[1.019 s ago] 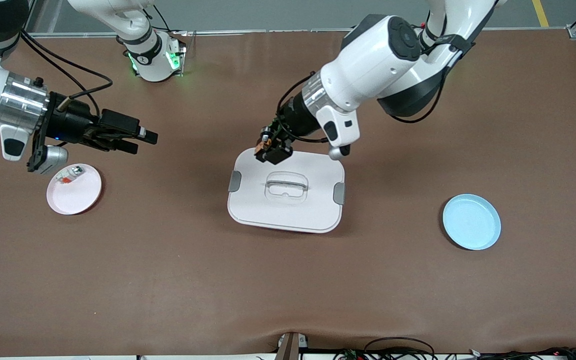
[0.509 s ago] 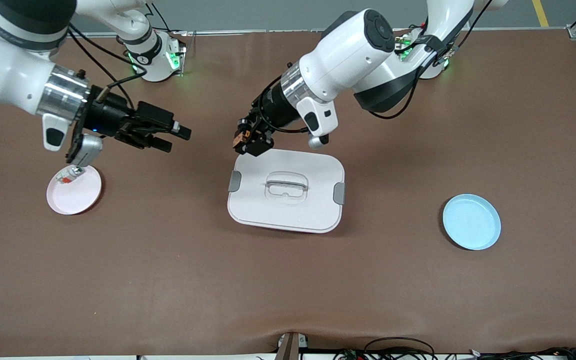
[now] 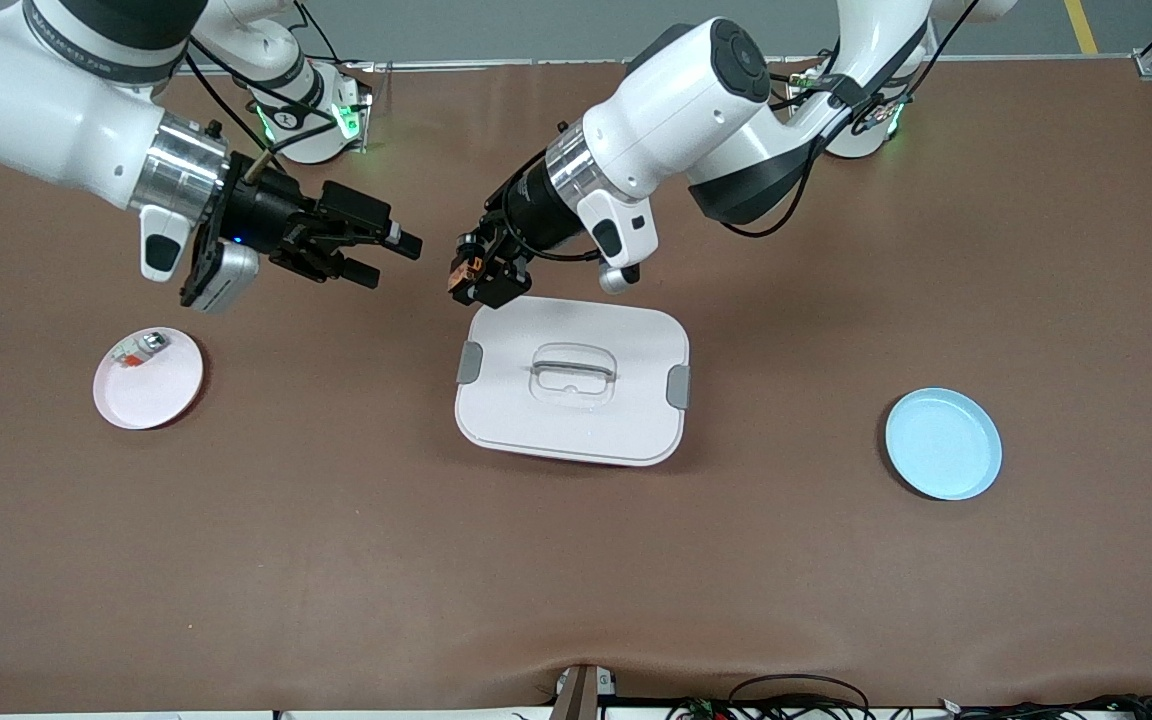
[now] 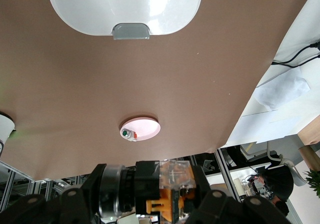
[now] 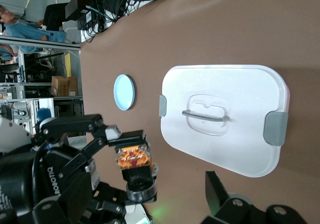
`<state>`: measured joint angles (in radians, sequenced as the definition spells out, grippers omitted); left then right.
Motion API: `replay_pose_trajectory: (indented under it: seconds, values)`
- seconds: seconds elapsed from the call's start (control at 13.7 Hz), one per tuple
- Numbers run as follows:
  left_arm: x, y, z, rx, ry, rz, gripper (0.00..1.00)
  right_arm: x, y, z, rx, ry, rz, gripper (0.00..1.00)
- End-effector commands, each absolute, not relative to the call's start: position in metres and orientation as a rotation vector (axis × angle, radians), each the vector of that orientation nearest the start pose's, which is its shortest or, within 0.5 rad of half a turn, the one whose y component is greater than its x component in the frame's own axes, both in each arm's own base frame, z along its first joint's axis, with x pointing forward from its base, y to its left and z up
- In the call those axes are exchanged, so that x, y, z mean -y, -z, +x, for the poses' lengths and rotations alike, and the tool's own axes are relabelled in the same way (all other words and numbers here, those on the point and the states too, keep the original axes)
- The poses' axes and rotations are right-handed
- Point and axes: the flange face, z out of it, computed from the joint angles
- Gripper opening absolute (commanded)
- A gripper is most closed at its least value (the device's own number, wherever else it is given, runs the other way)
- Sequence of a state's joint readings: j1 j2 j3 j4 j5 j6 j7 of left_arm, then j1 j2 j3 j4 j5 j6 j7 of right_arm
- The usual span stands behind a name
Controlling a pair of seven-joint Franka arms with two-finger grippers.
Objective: Transfer orange switch to right arm and place
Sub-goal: 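Close the right gripper on the switch held by the left gripper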
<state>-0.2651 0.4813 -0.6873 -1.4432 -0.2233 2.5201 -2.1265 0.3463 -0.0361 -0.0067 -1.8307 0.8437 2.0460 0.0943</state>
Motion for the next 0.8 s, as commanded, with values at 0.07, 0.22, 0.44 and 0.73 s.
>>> replay_pose_trajectory:
  seconds: [0.07,0.22,0.44,0.73]
  values:
    - [0.526,-0.547,0.505,-1.617,0.560,1.735,0.29,-0.250,-0.576,0.514,-0.080,0.100,-2.299,1.00]
    - [0.525,-0.547,0.506,-1.618,0.558,1.733,0.29,-0.257,-0.573,0.513,-0.076,0.100,-2.302,1.00]
    - [0.526,-0.547,0.505,-1.618,0.560,1.732,0.29,-0.262,-0.570,0.511,-0.067,0.093,-2.306,1.00]
    - [0.525,-0.549,0.505,-1.623,0.559,1.726,0.30,-0.268,-0.571,0.511,-0.066,0.108,-2.304,1.00]
